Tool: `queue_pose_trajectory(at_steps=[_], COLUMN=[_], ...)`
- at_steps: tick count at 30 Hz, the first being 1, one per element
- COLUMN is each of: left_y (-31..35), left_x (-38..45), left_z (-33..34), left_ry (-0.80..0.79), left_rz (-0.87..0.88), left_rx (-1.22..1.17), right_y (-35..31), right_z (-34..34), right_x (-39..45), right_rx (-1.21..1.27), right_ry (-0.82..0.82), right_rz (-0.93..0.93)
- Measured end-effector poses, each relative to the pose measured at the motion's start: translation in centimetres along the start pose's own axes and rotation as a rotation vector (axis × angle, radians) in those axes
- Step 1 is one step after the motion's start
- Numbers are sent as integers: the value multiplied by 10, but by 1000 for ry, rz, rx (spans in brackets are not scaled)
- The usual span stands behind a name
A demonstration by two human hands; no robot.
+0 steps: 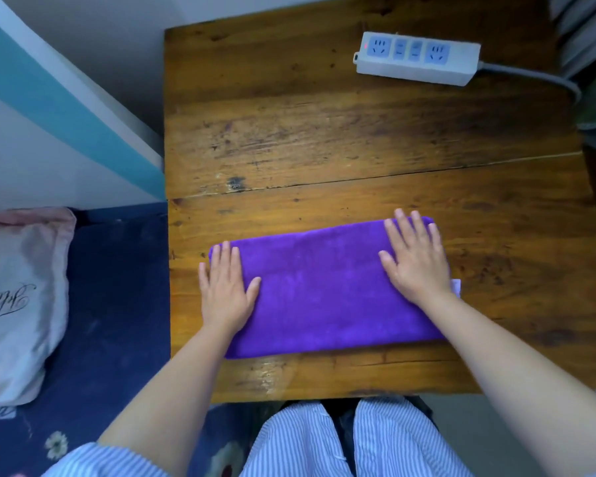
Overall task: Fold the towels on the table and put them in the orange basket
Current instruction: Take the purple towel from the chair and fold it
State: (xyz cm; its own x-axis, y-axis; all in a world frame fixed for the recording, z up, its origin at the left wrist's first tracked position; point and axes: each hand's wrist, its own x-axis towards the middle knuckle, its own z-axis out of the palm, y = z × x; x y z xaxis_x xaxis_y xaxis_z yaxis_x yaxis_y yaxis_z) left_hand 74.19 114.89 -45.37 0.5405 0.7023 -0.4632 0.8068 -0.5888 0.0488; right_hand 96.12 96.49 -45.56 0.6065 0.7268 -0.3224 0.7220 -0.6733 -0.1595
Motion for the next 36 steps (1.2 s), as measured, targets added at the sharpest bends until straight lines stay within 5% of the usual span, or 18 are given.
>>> queue_pose_trajectory(at_steps=[4, 9, 12, 15, 23, 31, 36], left_y=[-19, -8, 6, 28, 137, 229, 246], left_x=[-7, -8, -6, 2, 30, 57, 75], left_z=[4, 2, 1, 3, -16, -42, -59], left_ry=[19, 102, 249, 372, 266, -261, -257], left_rz=[-144, -158, 97, 387, 813, 601, 506], left_rx=[-101, -149, -156, -129, -182, -167, -352], right_y=[27, 35, 29, 20, 8, 23, 60], right_z=[-4, -6, -16, -15, -7, -9, -28], right_x=[-15, -38, -53, -70, -87, -80, -61], right_rx=[129, 278, 312, 256, 548, 802, 937], right_ry=[-31, -25, 42, -93, -131, -104, 125], right_rz=[296, 354, 377, 431, 600, 696, 715])
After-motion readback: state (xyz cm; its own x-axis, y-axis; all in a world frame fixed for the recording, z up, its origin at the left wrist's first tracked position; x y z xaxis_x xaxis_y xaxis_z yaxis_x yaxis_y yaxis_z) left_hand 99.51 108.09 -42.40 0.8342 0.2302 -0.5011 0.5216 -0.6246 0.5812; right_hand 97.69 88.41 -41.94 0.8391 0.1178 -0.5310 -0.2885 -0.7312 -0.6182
